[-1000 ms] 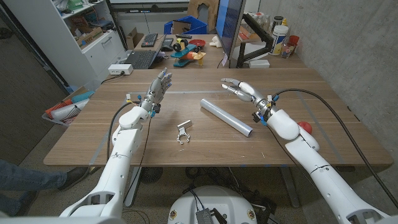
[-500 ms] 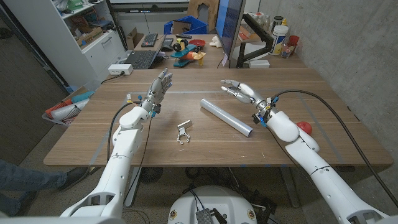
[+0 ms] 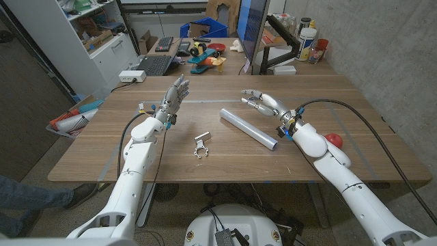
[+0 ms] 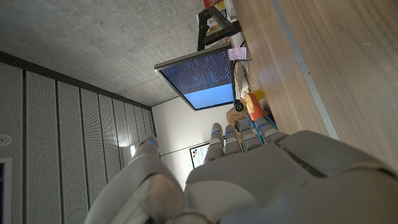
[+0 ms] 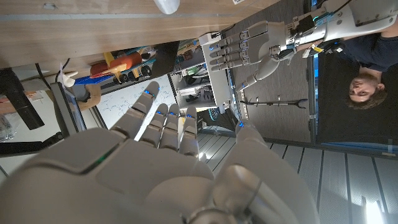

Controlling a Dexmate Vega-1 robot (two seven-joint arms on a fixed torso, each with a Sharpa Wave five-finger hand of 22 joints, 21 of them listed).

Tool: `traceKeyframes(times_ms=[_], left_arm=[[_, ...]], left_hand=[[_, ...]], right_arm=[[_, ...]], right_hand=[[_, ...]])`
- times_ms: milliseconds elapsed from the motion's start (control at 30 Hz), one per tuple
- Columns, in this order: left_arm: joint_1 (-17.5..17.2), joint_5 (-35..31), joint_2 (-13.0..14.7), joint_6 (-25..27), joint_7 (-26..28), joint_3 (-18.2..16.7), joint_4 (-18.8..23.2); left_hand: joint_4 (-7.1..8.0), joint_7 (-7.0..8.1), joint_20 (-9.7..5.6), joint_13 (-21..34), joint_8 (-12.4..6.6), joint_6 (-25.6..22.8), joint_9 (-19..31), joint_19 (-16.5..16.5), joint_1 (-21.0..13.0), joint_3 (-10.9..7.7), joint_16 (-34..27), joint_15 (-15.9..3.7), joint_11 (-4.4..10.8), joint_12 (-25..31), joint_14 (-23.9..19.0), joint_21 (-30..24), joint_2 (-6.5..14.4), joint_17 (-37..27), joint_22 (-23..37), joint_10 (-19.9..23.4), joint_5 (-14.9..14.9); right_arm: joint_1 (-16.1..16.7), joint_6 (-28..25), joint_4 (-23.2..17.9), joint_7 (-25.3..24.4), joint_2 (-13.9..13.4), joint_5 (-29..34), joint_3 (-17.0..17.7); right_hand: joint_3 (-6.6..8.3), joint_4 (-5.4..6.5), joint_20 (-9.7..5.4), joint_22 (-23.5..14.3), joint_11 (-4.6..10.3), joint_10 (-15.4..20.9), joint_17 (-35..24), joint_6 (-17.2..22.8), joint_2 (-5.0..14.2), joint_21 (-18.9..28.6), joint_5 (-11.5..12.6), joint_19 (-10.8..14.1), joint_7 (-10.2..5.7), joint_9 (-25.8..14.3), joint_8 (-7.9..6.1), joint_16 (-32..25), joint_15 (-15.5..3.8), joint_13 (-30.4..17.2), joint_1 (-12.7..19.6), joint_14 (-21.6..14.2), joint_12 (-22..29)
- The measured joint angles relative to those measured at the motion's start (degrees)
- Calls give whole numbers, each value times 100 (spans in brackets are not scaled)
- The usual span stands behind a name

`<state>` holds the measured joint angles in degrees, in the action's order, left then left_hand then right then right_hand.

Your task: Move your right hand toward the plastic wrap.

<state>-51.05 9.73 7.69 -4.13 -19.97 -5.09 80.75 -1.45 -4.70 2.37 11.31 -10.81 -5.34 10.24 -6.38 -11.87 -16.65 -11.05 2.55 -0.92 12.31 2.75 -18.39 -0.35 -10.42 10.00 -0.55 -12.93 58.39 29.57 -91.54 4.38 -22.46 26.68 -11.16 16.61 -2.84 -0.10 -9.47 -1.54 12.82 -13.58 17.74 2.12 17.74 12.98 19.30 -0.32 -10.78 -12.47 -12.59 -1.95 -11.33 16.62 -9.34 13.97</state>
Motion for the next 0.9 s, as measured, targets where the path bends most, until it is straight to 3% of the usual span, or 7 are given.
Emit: traceKeyframes(times_ms=[900], left_arm=[[-16, 23, 17, -5, -33, 8, -3]], left_hand=[[1, 0, 45, 0, 0, 0, 0, 2, 0, -1, 0, 0, 0, 0, 0, 82, 0, 0, -1, 0, 24]], right_arm=[[-49, -250, -106, -188, -235, 667, -221]], right_hand=[[-24, -23, -32, 0, 30, 30, 27, 18, -23, -79, 45, 31, -62, 0, 0, 0, -21, 0, -23, -20, -23]])
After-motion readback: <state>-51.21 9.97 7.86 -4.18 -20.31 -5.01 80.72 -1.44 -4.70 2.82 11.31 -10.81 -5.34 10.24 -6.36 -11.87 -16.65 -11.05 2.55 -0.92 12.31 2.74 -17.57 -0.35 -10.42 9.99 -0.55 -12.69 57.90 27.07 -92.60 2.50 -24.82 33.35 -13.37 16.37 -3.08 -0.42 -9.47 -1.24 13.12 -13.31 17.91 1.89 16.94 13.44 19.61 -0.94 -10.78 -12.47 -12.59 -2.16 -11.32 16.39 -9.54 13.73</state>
